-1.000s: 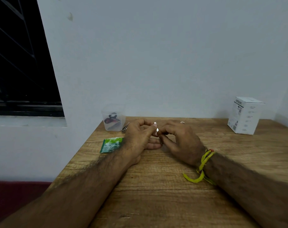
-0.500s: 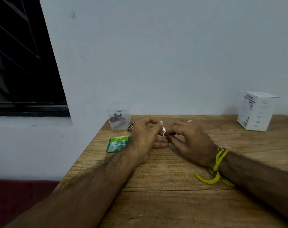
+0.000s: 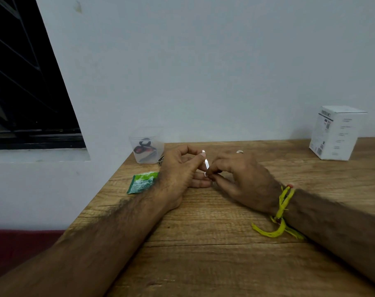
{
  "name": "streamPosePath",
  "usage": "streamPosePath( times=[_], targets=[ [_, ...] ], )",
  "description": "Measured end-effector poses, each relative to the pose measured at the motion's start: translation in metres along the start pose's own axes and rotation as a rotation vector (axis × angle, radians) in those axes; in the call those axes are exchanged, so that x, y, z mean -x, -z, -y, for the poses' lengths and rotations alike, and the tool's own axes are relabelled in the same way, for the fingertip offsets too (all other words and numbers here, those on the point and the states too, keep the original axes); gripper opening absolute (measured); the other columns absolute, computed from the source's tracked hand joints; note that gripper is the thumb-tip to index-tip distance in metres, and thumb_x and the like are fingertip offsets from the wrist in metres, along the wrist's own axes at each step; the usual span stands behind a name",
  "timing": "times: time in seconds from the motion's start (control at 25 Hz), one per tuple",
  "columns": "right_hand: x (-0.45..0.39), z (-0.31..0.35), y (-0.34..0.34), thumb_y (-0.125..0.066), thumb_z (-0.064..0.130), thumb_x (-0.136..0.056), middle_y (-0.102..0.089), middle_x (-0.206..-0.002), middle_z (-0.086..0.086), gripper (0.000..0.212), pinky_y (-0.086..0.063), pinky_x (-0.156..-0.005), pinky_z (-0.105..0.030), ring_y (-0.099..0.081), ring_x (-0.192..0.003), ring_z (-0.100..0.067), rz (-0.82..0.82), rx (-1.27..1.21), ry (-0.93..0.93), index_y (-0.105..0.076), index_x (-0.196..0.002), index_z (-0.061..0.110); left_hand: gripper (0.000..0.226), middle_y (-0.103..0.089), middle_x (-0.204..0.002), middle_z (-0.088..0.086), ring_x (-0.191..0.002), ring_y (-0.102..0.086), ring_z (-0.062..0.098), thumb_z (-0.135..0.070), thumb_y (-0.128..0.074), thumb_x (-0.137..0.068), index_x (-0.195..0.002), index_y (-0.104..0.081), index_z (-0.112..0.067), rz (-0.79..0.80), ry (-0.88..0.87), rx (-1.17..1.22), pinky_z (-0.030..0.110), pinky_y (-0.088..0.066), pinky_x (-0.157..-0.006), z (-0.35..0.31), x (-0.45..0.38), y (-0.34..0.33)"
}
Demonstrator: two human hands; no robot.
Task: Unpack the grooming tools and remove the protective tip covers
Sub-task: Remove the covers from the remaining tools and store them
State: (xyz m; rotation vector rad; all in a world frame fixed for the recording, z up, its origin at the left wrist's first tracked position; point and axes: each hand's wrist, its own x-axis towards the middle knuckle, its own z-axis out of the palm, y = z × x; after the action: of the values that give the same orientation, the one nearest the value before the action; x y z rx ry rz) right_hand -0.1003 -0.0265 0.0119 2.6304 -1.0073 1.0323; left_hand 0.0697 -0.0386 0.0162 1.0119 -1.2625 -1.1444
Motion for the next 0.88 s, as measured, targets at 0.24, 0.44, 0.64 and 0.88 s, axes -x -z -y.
streamPosePath(
  times=[0.24, 0.44, 0.64, 0.88],
  targets=[
    [0.0017, 0.0011, 0.0022, -0.071, 0.014, -0.087, -0.068, -0.090, 0.001, 0.004, -0.046, -0.077, -0.037, -0.062, -0.087, -0.018, 0.046, 0.017, -0.028, -0.073, -0.090, 0.014, 0.011, -0.069, -0.067, 0.010, -0.048, -0.067, 0.021, -0.012, -0.067, -0.096, -0.099, -0.063, -0.003, -0.004, -0.008, 0.005, 0.035, -0.062, -0.052, 0.0009, 0.0004, 0.0003],
    [0.0023, 0.0009, 0.0024, -0.069, 0.016, -0.089, -0.069, -0.096, 0.004, 0.006, -0.037, -0.076, -0.028, -0.062, -0.091, -0.015, 0.093, 0.027, -0.004, -0.072, -0.093, 0.018, 0.013, -0.068, -0.061, 0.005, -0.047, -0.066, 0.013, -0.009, -0.067, -0.096, -0.103, -0.063, 0.002, -0.044, -0.025, -0.009, 0.027, -0.059, -0.049, 0.0014, -0.0007, 0.0006],
    [0.0037, 0.0029, 0.0035, -0.069, 0.015, -0.089, -0.068, -0.098, 0.000, 0.009, -0.050, -0.078, -0.041, -0.064, -0.091, -0.023, 0.119, 0.080, 0.024, -0.072, -0.097, 0.016, 0.015, -0.068, -0.059, 0.002, -0.046, -0.064, 0.012, -0.010, -0.066, -0.096, -0.104, -0.063, 0.003, -0.038, -0.039, -0.014, 0.025, -0.056, -0.047, 0.0019, -0.0007, 0.0016],
    [0.0059, 0.0057, 0.0082, -0.070, 0.015, -0.088, -0.068, -0.093, 0.004, 0.007, -0.050, -0.076, -0.042, -0.064, -0.087, -0.020, 0.113, 0.055, 0.004, -0.073, -0.094, 0.018, 0.006, -0.066, -0.057, 0.002, -0.046, -0.063, 0.014, -0.009, -0.065, -0.097, -0.094, -0.063, -0.005, -0.045, -0.057, -0.003, 0.026, -0.056, -0.047, 0.0017, 0.0002, 0.0010]
  ],
)
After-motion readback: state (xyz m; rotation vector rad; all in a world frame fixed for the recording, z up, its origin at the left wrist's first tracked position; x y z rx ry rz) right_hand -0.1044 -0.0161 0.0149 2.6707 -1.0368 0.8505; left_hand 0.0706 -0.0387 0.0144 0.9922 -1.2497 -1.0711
